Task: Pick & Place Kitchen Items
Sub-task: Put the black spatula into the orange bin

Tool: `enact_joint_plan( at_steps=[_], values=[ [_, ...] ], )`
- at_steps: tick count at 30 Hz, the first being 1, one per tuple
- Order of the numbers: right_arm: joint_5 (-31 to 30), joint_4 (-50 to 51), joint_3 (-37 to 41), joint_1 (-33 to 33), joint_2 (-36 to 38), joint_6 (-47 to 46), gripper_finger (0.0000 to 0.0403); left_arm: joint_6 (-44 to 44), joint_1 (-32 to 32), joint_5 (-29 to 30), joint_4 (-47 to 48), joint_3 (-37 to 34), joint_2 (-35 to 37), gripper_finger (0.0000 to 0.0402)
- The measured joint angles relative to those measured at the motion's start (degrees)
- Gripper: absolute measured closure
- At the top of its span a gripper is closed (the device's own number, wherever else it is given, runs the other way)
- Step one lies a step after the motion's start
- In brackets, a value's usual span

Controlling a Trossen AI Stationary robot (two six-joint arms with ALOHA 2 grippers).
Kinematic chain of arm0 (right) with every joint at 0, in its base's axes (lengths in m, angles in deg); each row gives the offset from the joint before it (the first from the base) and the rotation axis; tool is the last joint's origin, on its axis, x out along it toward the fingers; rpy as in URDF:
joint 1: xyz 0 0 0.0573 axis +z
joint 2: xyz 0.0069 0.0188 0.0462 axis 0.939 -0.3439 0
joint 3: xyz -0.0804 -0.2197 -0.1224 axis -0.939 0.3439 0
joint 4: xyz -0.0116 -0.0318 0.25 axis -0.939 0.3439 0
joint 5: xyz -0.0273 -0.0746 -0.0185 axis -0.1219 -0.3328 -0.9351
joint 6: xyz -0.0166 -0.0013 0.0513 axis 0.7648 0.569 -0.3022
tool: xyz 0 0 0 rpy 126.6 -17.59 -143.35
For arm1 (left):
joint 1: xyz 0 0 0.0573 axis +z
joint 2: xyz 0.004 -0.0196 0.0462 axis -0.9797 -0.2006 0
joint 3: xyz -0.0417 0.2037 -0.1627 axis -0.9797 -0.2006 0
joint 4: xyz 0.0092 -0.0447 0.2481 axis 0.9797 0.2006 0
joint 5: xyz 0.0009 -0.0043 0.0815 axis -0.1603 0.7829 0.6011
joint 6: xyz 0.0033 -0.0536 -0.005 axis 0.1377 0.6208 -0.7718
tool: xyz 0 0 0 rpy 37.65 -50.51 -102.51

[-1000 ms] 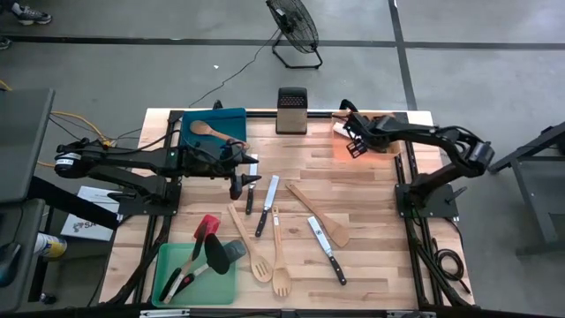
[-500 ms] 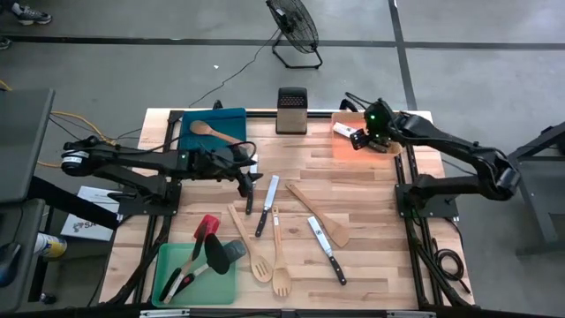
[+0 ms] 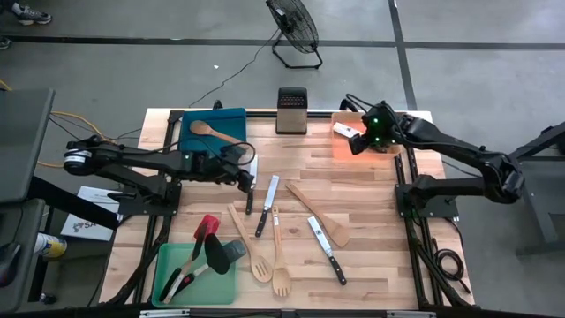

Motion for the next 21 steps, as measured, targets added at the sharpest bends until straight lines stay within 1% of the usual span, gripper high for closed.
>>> enact_joint_plan(
  at_steps=[4,6,9,13,17,21],
  values=[
    [0.00,-1.06,0.00,1.75,0.00,0.00,0.0155,1.38,-0.02,-2.65,0.05,0.21,-3.21,0.0145],
    [0.00,-1.85,0.00,2.21,0.00,0.02,0.0155,2.15,0.00,-3.86,1.33,1.48,-6.30,0.0145],
    [-0.32,-2.89,0.00,2.88,-0.02,0.06,0.0155,2.69,0.00,-5.65,6.84,4.66,-11.30,0.0145],
    [-0.31,-3.33,0.00,2.87,-0.02,0.42,0.0155,2.75,-0.01,-6.35,13.39,9.62,-16.80,0.0145],
    [-0.24,-3.58,0.00,2.85,-0.02,1.02,0.0155,2.91,-0.02,-7.74,15.98,13.21,-20.82,0.0145],
    [-0.23,-3.58,0.00,2.85,-0.02,1.69,0.0155,4.17,0.00,-9.21,16.57,14.73,-24.09,0.0145]
  ],
)
